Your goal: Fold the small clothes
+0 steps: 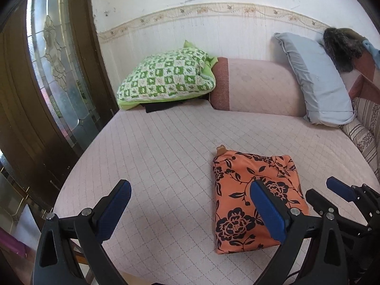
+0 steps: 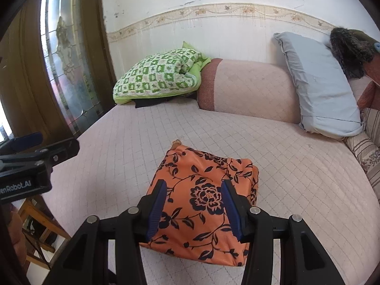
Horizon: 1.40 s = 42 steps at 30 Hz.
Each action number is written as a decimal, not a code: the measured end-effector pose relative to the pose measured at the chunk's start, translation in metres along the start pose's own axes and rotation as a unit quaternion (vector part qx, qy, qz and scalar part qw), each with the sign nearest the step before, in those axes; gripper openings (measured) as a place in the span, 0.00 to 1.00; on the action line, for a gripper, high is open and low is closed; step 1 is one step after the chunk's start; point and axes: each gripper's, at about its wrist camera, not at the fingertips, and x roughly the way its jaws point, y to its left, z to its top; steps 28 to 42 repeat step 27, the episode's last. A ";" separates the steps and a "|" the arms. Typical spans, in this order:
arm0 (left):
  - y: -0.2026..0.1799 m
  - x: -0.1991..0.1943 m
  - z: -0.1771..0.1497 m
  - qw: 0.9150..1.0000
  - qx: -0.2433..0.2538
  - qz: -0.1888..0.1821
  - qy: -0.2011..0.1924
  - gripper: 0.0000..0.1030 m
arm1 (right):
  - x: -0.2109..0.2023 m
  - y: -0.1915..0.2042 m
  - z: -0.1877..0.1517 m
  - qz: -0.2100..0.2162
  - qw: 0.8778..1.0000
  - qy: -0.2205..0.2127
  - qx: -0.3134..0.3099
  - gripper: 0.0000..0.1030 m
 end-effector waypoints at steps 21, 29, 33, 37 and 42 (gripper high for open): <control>-0.025 -0.015 -0.005 1.000 -0.002 -0.016 -0.011 0.97 | -0.033 -0.006 -0.023 0.005 1.000 -0.002 -0.014 0.50; -0.017 0.009 -0.004 1.000 -0.008 -0.019 -0.011 0.97 | -0.011 -0.005 -0.016 0.018 1.000 0.014 0.000 0.50; -0.017 0.009 -0.004 1.000 -0.008 -0.019 -0.011 0.97 | -0.011 -0.005 -0.016 0.018 1.000 0.014 0.000 0.50; -0.017 0.009 -0.004 1.000 -0.008 -0.019 -0.011 0.97 | -0.011 -0.005 -0.016 0.018 1.000 0.014 0.000 0.50; -0.017 0.009 -0.004 1.000 -0.008 -0.019 -0.011 0.97 | -0.011 -0.005 -0.016 0.018 1.000 0.014 0.000 0.50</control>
